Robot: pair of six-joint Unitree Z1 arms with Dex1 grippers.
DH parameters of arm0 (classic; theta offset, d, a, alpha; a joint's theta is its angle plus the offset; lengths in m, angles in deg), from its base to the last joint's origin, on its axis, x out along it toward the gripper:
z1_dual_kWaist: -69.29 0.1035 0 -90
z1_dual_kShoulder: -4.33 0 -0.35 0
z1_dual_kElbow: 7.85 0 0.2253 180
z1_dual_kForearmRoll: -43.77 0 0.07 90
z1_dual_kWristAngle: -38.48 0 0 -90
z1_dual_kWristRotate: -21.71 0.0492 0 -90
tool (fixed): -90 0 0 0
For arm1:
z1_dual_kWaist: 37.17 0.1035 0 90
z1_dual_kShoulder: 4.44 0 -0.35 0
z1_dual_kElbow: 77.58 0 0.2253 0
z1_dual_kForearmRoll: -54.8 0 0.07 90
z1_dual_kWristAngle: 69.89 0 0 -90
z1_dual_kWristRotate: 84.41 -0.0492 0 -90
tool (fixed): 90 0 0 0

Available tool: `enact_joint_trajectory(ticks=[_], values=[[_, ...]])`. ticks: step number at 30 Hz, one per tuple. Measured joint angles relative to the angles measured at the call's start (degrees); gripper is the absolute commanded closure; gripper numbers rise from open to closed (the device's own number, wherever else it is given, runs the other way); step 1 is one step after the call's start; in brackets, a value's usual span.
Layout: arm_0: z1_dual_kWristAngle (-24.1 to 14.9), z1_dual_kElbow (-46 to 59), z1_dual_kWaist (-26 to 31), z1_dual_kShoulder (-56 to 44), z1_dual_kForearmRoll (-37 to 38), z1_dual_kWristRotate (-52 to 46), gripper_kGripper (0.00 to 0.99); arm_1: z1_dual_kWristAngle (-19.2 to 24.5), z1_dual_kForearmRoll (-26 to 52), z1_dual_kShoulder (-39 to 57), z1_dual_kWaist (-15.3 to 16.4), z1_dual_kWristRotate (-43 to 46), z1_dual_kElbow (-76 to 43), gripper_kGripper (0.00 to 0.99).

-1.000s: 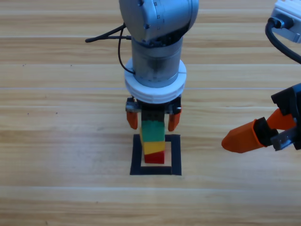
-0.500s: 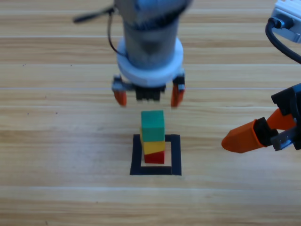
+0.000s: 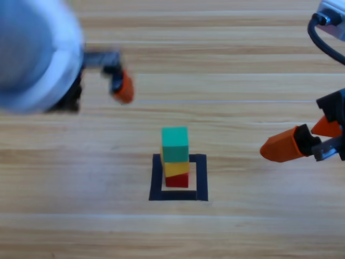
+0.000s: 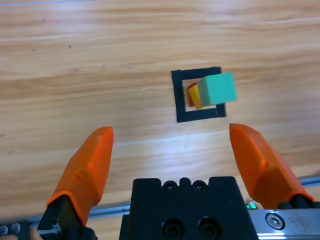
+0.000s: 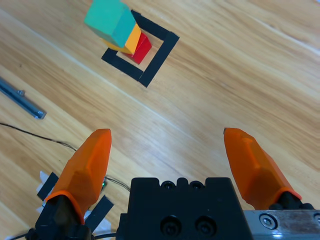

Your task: Stack the blocks in the rectangular block: red at the bottom, yellow in the middle, green on top

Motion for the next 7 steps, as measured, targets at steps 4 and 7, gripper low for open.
enact_joint_trajectory(ticks=[4, 7], values=[[-0.06, 14.24, -0.41, -7.75, 10.00, 3.55, 0.000, 0.19, 0.08, -0.01, 0.00, -0.03, 0.00, 0.000], [-0.06, 16.86, -0.42, -10.82, 11.72, 4.36, 0.000, 0.19, 0.09, -0.01, 0.00, -0.03, 0.00, 0.000]])
